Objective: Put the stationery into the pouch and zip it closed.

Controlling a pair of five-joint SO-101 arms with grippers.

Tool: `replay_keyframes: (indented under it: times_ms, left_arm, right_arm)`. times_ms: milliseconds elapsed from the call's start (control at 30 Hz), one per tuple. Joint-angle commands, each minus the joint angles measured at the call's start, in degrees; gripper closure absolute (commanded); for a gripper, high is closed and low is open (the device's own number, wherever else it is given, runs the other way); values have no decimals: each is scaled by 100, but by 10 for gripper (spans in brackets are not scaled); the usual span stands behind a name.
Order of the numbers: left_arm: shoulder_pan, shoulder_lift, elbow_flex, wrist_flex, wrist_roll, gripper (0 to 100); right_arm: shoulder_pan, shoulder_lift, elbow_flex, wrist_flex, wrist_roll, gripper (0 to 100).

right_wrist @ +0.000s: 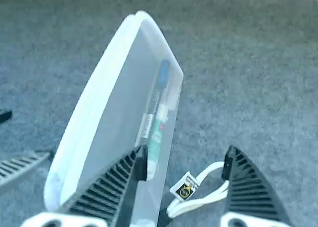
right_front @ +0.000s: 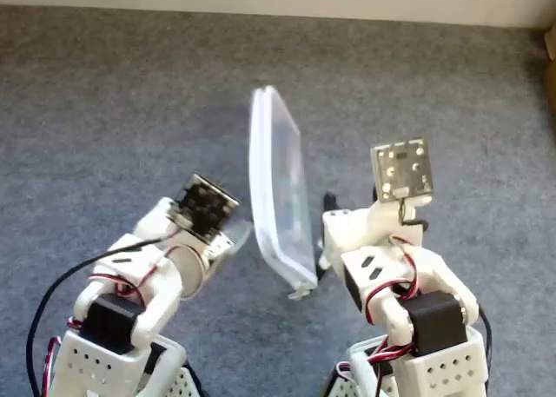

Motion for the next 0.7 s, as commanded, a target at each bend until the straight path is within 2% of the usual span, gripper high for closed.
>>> replay_keyframes:
  times_ms: [0,133,300,400,567,667]
  left_arm:
    - [-470,-101,-453,0,79,762]
    - [-743,-110,-409,18,79,762]
    - [-884,-110,-418,457,79,762]
    - [-989,-110,-409,703,62,762]
    - [-1587,-110,-189,730,53,762]
    - [-1807,-110,171,730,53,759]
  right_arm:
    - [-84,-92,-356,541,79,767]
    - [-57,-92,-312,804,79,767]
    - [-57,-101,-110,1112,79,767]
    - [-57,-101,224,1103,79,767]
    - [-57,-101,1068,1015,88,767]
    - [-48,-101,1631,558,88,767]
